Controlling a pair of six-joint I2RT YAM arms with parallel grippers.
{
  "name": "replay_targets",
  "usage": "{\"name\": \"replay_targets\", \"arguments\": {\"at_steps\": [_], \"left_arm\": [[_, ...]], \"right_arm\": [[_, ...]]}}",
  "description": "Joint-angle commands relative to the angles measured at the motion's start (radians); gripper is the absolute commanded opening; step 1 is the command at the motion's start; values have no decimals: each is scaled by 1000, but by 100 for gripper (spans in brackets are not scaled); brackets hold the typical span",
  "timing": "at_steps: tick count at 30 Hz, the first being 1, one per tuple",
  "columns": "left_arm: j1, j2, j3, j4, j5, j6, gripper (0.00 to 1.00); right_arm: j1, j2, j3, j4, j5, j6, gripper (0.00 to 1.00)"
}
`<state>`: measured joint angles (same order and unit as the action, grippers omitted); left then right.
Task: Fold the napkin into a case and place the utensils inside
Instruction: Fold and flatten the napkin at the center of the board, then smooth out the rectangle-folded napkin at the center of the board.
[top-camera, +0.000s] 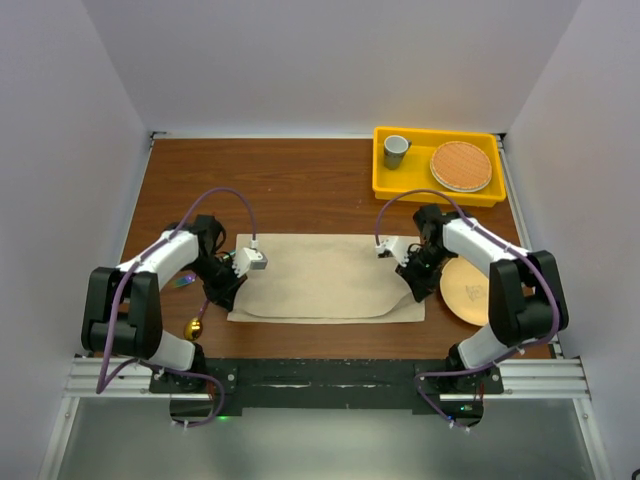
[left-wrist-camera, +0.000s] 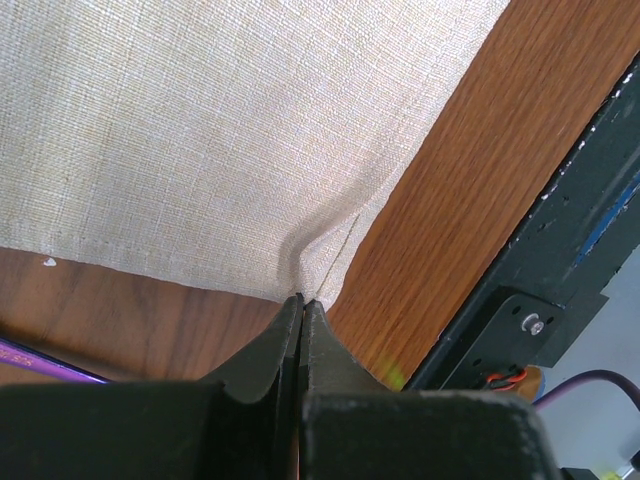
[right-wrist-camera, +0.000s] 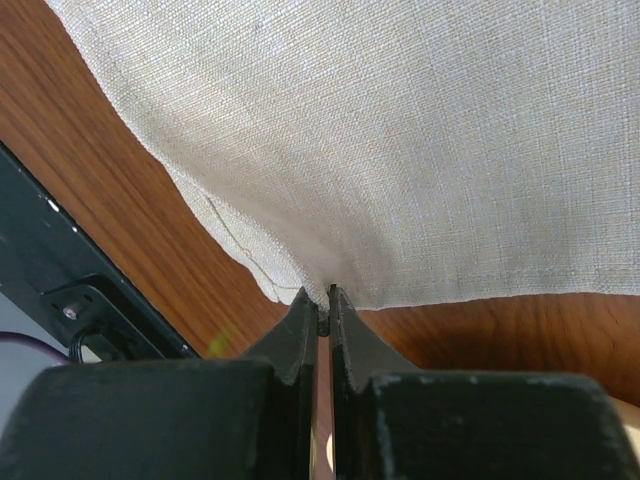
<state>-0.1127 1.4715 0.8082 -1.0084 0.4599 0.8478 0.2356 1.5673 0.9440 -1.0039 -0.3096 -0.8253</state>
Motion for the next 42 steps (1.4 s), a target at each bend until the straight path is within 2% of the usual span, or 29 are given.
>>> {"name": "replay_targets", "arguments": {"at_steps": [1,6,16,25,26,27,28,29,30,31,32,34,39,42], "left_arm": [[-5,-26,58,-42,34,-1,0],[-5,-68,123,-136,51,20,0],[-5,-115,117,-208,45,62,0],[-5,-83,45,-73,14,-4,0],[-5,-76,42,-72,13,-3,0],[-5,-73,39,-70,5,0,7],[-5,-74,39,-75,3,13,12],[-5,-82,45,-82,5,20,22],[-5,-89,51,-88,6,28,27],[-5,-99,57,-104,11,37,31],[-5,-111,77,-113,26,42,36],[-5,-114,98,-154,49,62,39],[-7,-116,178,-126,129,1,42],[-19,-106,181,-29,134,-74,40]], "right_arm": [[5,-58,13,-44,-34,-26,0],[5,-107,56,-119,-37,-50,0],[4,-141,56,-160,-34,-71,0],[4,-84,30,-72,-25,-41,0],[5,-75,32,-71,-25,-41,2],[5,-70,35,-73,-23,-41,8],[5,-69,44,-90,-23,-47,23],[5,-75,50,-102,-25,-52,34],[5,-82,59,-114,-26,-57,43],[5,-92,64,-145,-35,-69,57],[5,-119,68,-159,-40,-72,61],[5,-148,82,-197,-51,-86,71],[5,-170,105,-196,-83,-51,68],[5,-112,105,-142,-106,17,57]]}}
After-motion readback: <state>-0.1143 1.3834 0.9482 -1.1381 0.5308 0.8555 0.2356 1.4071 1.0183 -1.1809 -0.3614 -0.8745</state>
